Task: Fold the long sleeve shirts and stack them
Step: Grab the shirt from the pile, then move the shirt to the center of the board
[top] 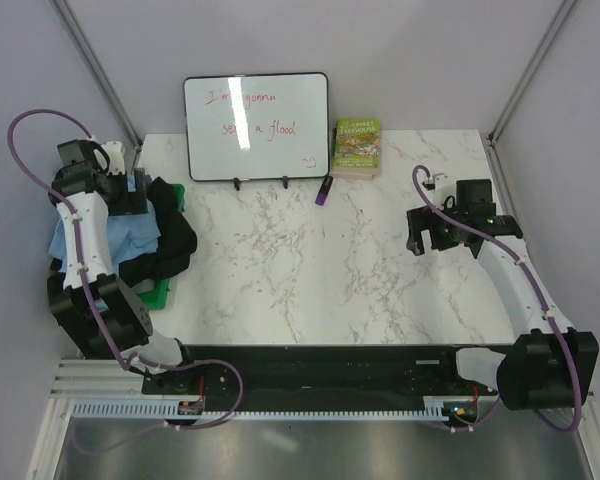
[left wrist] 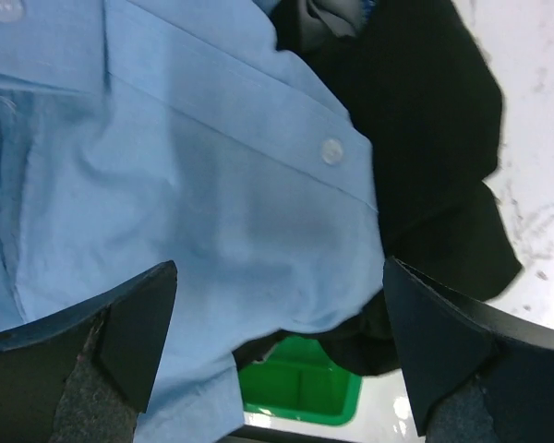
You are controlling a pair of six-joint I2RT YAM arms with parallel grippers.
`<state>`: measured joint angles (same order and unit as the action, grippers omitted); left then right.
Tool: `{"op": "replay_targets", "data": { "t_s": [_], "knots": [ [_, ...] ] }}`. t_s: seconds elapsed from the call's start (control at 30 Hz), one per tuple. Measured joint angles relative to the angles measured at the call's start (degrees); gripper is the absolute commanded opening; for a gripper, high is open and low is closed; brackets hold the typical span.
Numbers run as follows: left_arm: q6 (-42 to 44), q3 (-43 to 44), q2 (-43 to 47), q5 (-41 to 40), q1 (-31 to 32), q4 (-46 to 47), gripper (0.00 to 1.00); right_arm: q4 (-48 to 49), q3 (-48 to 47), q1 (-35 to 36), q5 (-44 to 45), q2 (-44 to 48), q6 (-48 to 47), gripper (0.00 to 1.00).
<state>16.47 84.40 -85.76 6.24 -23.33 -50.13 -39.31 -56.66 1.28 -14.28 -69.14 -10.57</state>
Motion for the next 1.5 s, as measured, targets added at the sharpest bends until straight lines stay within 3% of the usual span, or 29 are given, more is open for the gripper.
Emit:
{"op": "replay_targets", "data": {
  "t_s": [0.37,0.43,0.47,0.5,0.57,0.73,0.9,1.03,1.1,1.17,1.33,1.5],
  "knots": [
    [2.89,2.32,-11.34,-7.56,-0.50,6.32,0.99,-1.90,-1.03,0.00,-2.86,-0.57,-0.81,0.98],
    [3.10,2.29,-12.63,-7.67,-0.74,6.58,0.73,-1.92,-1.05,0.00,-2.86,-0.57,-0.81,0.98],
    [3.43,2.29,-13.00,-7.52,-0.96,6.58,0.57,-1.95,-1.05,0.00,-2.86,-0.59,-0.83,0.98],
    [3.58,2.29,-13.07,-7.26,-1.25,6.54,0.30,-1.99,-1.07,0.00,-2.86,-0.57,-0.83,0.98],
    [3.67,2.29,-12.92,-6.47,-1.84,6.47,0.02,-2.23,-1.29,0.00,-2.84,-0.59,-0.87,0.98],
    [4.22,3.19,-9.22,-1.09,-3.56,3.67,0.02,-2.40,-1.79,0.00,-2.86,-0.59,-1.16,0.98],
    [5.40,12.63,-1.62,4.76,-0.46,-2.16,0.02,-2.80,-2.45,-0.63,-3.41,-0.83,-0.98,0.98],
    [6.60,23.12,5.66,4.22,17.40,-2.91,0.02,-2.78,-3.58,-4.37,-6.27,-1.99,-0.46,0.98],
    [6.56,29.99,6.73,5.42,28.57,-3.28,0.02,-2.82,-3.76,-6.36,-7.87,-2.73,-0.15,0.98],
    [5.79,37.73,5.73,6.49,35.41,-4.66,0.02,-2.89,-3.89,-8.02,-9.27,-3.50,0.11,0.98],
    [1.27,59.63,-1.46,7.69,48.61,-1.99,0.02,-3.23,-3.93,-10.78,-11.58,-4.17,0.44,0.98],
    [-1.51,60.83,-2.95,7.34,60.28,9.49,0.02,-3.28,-3.93,-12.41,-12.98,-4.17,0.52,0.98]
  ]
}}
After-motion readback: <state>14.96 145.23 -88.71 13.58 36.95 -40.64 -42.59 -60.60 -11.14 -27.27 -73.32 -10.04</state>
